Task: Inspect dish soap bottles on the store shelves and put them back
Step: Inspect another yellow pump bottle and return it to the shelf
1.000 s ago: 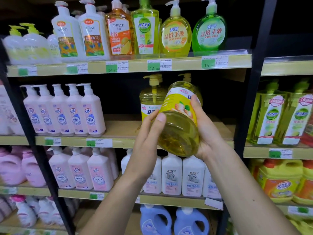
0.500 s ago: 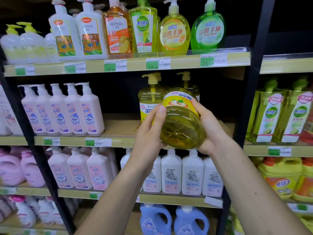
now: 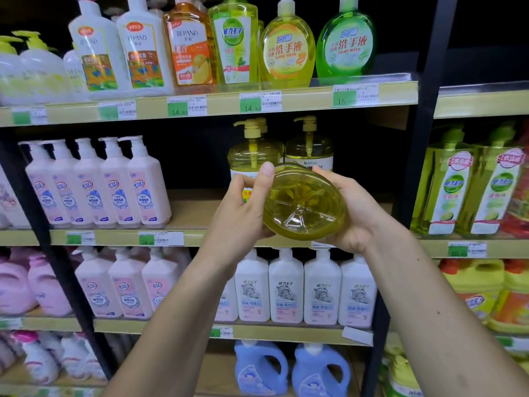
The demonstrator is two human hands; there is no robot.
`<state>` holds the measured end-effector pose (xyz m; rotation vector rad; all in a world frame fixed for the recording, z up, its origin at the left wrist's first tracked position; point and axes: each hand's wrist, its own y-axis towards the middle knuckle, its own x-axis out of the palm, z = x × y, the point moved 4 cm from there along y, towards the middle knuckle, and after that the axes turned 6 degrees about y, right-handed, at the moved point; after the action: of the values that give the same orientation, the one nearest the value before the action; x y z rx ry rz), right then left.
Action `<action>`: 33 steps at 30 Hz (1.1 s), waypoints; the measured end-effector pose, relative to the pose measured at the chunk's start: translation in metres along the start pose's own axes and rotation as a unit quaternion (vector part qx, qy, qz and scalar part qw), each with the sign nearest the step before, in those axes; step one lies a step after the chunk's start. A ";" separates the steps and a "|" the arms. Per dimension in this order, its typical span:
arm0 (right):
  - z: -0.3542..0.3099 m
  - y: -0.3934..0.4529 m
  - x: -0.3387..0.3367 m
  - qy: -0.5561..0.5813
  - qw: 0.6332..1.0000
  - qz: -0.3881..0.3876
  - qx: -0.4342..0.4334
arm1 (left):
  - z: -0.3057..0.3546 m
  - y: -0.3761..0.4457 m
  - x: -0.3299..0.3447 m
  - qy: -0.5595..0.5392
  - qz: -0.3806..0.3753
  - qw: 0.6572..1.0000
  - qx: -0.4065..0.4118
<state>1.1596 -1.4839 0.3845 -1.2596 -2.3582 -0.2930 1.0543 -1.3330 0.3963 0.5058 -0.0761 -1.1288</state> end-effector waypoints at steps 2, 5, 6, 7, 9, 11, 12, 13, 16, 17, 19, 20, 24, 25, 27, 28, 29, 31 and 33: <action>0.001 0.000 0.001 -0.009 1.000 0.003 -0.005 | -0.006 0.000 0.000 -0.023 -0.005 1.000 -0.008; 0.002 0.000 0.001 -0.015 0.999 0.011 -0.037 | -0.018 -0.002 0.002 -0.099 -0.031 0.994 -0.041; 0.002 0.000 0.000 -0.017 0.998 0.019 -0.053 | -0.023 -0.003 0.003 -0.139 -0.041 0.987 -0.065; 0.002 0.000 -0.001 -0.021 0.997 0.029 -0.069 | -0.028 -0.003 0.005 -0.173 -0.050 0.980 -0.086; 0.003 -0.002 -0.003 -0.033 0.994 0.046 -0.094 | -0.034 -0.004 0.007 -0.190 -0.056 0.974 -0.108; 0.005 -0.004 -0.003 -0.057 0.990 0.048 -0.117 | -0.035 -0.004 0.010 -0.178 -0.057 0.975 -0.119; 0.006 -0.006 -0.003 -0.073 0.988 0.047 -0.131 | -0.035 -0.004 0.011 -0.177 -0.057 0.975 -0.122; 0.006 -0.008 -0.002 -0.087 0.984 0.046 -0.146 | -0.036 -0.004 0.013 -0.183 -0.057 0.974 -0.122; 0.008 -0.014 -0.001 -0.120 0.975 0.031 -0.183 | -0.038 -0.004 0.017 -0.207 -0.071 0.969 -0.115; 0.008 -0.015 0.000 -0.128 0.972 0.020 -0.196 | -0.038 -0.005 0.019 -0.214 -0.082 0.968 -0.105; 0.009 -0.017 -0.002 -0.142 0.966 -0.002 -0.218 | -0.038 -0.005 0.020 -0.224 -0.090 0.966 -0.087; 0.010 -0.018 -0.005 -0.149 0.962 -0.014 -0.227 | -0.040 -0.006 0.020 -0.228 -0.090 0.966 -0.080; 0.015 -0.019 -0.019 -0.172 0.957 -0.066 -0.225 | -0.050 -0.007 0.019 -0.221 -0.096 0.969 -0.052; 0.016 -0.020 -0.023 -0.177 0.957 -0.074 -0.220 | -0.053 -0.008 0.018 -0.213 -0.095 0.971 -0.045; 0.018 -0.021 -0.028 -0.194 0.953 -0.080 -0.217 | -0.059 -0.011 0.018 -0.195 -0.090 0.976 -0.025; 0.018 -0.023 -0.029 -0.205 0.950 -0.077 -0.222 | -0.062 -0.013 0.018 -0.190 -0.088 0.978 -0.015; 0.019 -0.024 -0.029 -0.217 0.946 -0.072 -0.230 | -0.065 -0.015 0.019 -0.185 -0.089 0.979 -0.003; 0.023 -0.027 -0.028 -0.237 0.939 -0.068 -0.238 | -0.074 -0.017 0.020 -0.168 -0.088 0.982 0.021; 0.030 -0.030 -0.027 -0.257 0.935 -0.069 -0.235 | -0.082 -0.018 0.020 -0.155 -0.089 0.983 0.037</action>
<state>1.1390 -1.5087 0.3459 -1.5285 -2.9501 -0.6770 1.0730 -1.3282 0.3117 0.4042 -0.3505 -1.3778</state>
